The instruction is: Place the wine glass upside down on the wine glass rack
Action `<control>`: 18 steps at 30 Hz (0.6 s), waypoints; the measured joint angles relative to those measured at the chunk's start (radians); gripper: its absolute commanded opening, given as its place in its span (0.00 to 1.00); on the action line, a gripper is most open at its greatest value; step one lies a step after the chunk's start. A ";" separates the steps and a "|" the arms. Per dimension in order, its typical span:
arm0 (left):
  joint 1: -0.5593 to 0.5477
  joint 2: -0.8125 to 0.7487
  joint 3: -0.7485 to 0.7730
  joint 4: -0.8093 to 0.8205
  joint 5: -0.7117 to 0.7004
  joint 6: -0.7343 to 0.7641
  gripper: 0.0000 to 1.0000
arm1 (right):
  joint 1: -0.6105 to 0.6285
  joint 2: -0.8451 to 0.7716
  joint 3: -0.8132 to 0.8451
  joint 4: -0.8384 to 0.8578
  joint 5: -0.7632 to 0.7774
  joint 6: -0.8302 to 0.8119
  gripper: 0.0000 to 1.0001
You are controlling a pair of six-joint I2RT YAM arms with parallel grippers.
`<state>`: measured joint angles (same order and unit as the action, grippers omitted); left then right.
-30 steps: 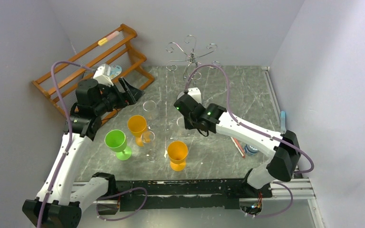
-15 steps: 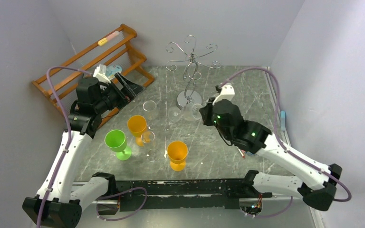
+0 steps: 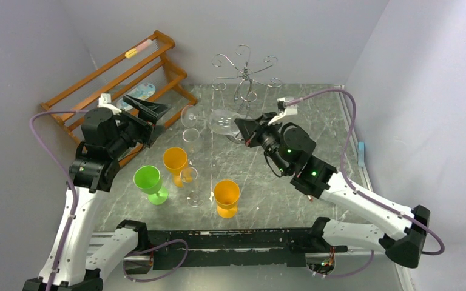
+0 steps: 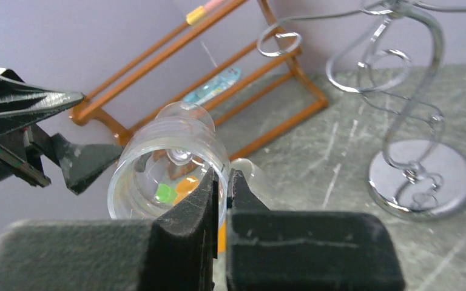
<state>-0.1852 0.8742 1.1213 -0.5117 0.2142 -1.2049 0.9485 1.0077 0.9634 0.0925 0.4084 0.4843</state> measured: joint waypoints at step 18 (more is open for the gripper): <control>0.000 -0.053 -0.006 0.126 -0.008 -0.248 0.96 | 0.000 0.248 0.142 0.333 -0.144 -0.008 0.00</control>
<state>-0.1852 0.8207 1.1156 -0.3859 0.2062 -1.4532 0.9485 1.2556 1.1057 0.4255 0.2646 0.4763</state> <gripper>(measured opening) 0.960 0.038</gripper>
